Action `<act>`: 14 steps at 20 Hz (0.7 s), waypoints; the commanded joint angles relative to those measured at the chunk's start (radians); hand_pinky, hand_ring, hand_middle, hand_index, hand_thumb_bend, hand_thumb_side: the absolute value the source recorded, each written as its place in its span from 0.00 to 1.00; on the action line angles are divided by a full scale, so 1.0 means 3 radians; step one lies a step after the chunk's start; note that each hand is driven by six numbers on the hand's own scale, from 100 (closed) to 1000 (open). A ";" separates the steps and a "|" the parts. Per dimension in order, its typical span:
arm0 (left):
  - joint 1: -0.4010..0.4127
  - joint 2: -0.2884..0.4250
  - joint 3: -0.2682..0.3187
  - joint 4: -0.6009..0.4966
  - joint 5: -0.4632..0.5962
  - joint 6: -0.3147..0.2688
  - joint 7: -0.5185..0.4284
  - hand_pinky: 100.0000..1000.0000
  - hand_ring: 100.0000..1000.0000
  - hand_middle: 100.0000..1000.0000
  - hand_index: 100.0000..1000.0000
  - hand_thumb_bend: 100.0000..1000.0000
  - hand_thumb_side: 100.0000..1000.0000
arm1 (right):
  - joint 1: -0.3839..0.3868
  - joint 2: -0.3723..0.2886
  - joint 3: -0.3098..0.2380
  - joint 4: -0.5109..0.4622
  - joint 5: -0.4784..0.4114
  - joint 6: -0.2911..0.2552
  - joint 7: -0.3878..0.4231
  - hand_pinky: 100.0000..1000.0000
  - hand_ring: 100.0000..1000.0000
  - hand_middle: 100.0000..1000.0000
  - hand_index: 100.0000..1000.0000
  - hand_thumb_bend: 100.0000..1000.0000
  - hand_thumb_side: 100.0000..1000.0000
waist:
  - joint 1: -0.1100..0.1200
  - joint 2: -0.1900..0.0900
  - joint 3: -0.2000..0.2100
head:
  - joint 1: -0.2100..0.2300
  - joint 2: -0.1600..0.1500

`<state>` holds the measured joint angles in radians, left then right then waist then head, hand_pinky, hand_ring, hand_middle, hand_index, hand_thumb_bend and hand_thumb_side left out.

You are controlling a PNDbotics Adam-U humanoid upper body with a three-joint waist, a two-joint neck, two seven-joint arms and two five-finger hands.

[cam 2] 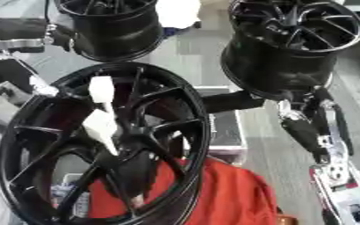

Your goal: Pull the pin out of the wheel hub.

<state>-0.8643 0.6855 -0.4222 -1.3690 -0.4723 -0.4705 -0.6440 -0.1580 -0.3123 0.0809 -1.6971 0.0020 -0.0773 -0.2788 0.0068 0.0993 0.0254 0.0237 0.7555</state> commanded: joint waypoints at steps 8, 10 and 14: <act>-0.0062 -0.0126 -0.0043 0.0162 -0.0304 -0.1049 -0.0877 0.67 0.74 0.82 0.90 0.35 0.50 | -0.0048 -0.0058 0.0000 -0.0031 -0.0006 -0.0012 0.0016 0.62 0.60 0.74 0.85 0.00 0.18 | 0.0001 -0.0032 -0.0016 | 0.0016 0.0001; -0.0057 -0.0156 -0.0054 0.0182 -0.0321 -0.1060 -0.0877 0.66 0.73 0.81 0.90 0.33 0.50 | -0.0050 -0.0057 0.0000 -0.0031 -0.0006 -0.0012 0.0016 0.62 0.60 0.74 0.85 0.00 0.18 | -0.0001 -0.0032 -0.0021 | 0.0018 -0.0006; -0.0050 -0.0196 -0.0075 0.0226 -0.0355 -0.1078 -0.0877 0.63 0.70 0.78 0.88 0.31 0.49 | -0.0052 -0.0056 0.0001 -0.0031 -0.0007 -0.0011 0.0018 0.62 0.60 0.74 0.85 0.00 0.18 | -0.0002 -0.0031 -0.0029 | 0.0026 -0.0013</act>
<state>-0.8633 0.6145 -0.4483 -1.2980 -0.5731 -0.4971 -0.6174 -0.1588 -0.3128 0.0814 -1.6950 0.0019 -0.0792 -0.2744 0.0057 0.1000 0.0182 0.0279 0.7554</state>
